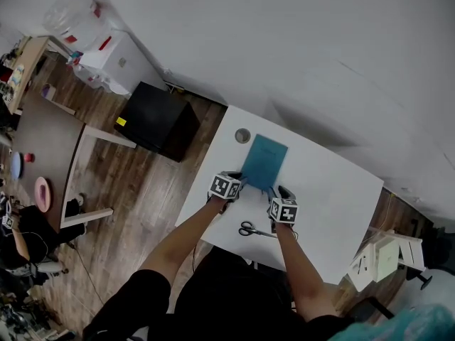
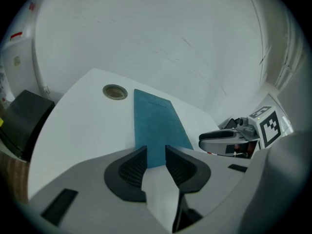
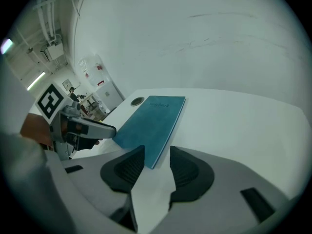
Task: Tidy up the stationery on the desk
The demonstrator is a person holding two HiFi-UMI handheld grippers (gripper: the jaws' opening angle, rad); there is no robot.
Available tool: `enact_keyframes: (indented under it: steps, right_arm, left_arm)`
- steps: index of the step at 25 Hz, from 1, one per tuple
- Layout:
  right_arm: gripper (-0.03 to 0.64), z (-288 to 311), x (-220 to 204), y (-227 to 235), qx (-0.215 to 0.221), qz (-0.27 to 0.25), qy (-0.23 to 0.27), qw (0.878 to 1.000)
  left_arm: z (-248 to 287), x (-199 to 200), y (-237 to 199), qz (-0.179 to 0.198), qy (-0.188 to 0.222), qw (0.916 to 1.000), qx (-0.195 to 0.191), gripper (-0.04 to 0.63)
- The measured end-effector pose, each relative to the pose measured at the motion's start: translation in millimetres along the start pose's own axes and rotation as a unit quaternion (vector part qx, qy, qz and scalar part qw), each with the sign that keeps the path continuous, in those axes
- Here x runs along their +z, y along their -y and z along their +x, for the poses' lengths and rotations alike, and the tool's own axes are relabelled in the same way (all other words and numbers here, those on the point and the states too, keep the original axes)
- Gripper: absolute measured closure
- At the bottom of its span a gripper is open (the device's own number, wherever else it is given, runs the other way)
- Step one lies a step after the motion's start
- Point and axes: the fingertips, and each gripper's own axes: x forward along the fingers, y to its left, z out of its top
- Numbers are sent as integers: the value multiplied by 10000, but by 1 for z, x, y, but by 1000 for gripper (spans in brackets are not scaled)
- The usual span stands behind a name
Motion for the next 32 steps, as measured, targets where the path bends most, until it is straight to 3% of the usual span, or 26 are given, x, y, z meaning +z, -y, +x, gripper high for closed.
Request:
enact_keyframes:
  steps: [3,8,14,18,21,25,32]
  right_arm:
    - [440,-36,-25,12,-127,-165,-21,9998]
    - [440,-80,-86,45,-496,-427,-347,9973]
    - [440,-110,-141,66,-676,-209,-492,9963]
    - [441,-116,-143,69,-537,-283,-385,9974]
    - [442,-116,-140,71,-364,-364,-331,9981]
    - [461,-115,-135,76,-103,-561,-318,9979]
    - [488,-105,-141,73,310,-661,-372,9966]
  left_arm:
    - [-6,-11,14,154,58,9998,75,471]
    - [-11,-45,48,353,179,9991,-156,471]
    - [-22,-90,98,22,414,9979,-494,484]
    - [-26,-112,130,258,443,9973,-534,565]
    - [-30,-127,147,347,362,9978,-435,575]
    - [-36,-140,161,202,346,9990,-173,575]
    - [-45,-135,168,77,564,9982,210,575]
